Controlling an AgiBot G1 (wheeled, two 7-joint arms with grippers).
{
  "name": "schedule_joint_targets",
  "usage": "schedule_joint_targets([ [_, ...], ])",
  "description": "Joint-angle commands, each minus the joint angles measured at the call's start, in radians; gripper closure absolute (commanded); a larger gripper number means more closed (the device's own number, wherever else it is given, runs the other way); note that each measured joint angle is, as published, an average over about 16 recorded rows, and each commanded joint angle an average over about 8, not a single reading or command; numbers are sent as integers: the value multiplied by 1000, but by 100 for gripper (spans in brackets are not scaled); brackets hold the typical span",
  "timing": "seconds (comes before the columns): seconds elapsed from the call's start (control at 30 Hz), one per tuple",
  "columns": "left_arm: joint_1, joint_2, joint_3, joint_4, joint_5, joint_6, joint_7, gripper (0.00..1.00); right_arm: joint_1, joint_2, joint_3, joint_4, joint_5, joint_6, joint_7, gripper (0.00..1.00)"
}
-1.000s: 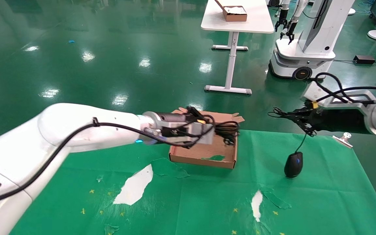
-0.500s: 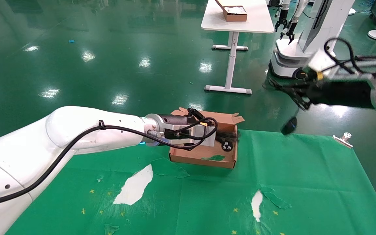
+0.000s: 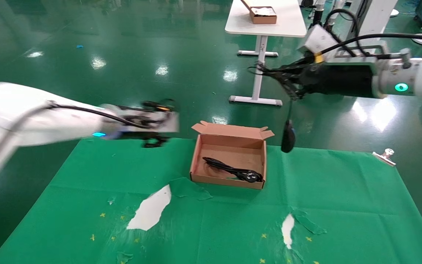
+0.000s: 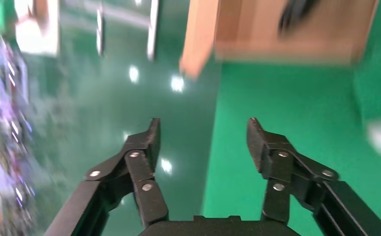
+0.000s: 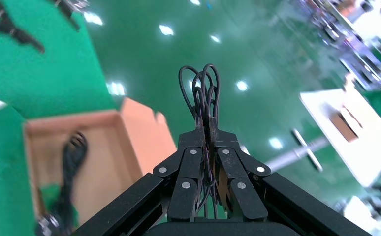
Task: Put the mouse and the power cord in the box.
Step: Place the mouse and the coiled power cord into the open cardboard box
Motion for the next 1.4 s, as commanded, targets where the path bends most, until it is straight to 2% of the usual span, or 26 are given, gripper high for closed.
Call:
schedule_joint_targets([
  [0.03, -29, -40, 4, 45, 2, 37, -8, 0, 1, -28, 7, -13, 16, -15, -19, 100],
  [0.2, -65, -117, 38, 7, 51, 96, -99, 0, -6, -108, 8, -55, 24, -3, -54, 100],
  [0.43, -59, -181, 73, -155, 109, 84, -239, 0, -65, -218, -14, -93, 8, 91, -84, 100],
  [0.67, -48, -252, 109, -337, 184, 50, -397, 0, -163, -240, -109, -4, -23, 189, -10, 100],
  [0.7, -47, -260, 114, -360, 195, 45, -419, 0, -173, -240, -124, 9, -24, 206, 8, 97],
  [0.93, -45, -300, 137, -462, 248, 30, -511, 0, -213, -246, -190, 51, -24, 310, 93, 9],
  [0.97, -45, -302, 138, -466, 250, 29, -514, 0, -215, -247, -193, 52, -24, 315, 95, 0],
  [1.4, -44, -295, 134, -451, 243, 28, -501, 0, -209, -242, -183, 49, -25, 299, 83, 0],
])
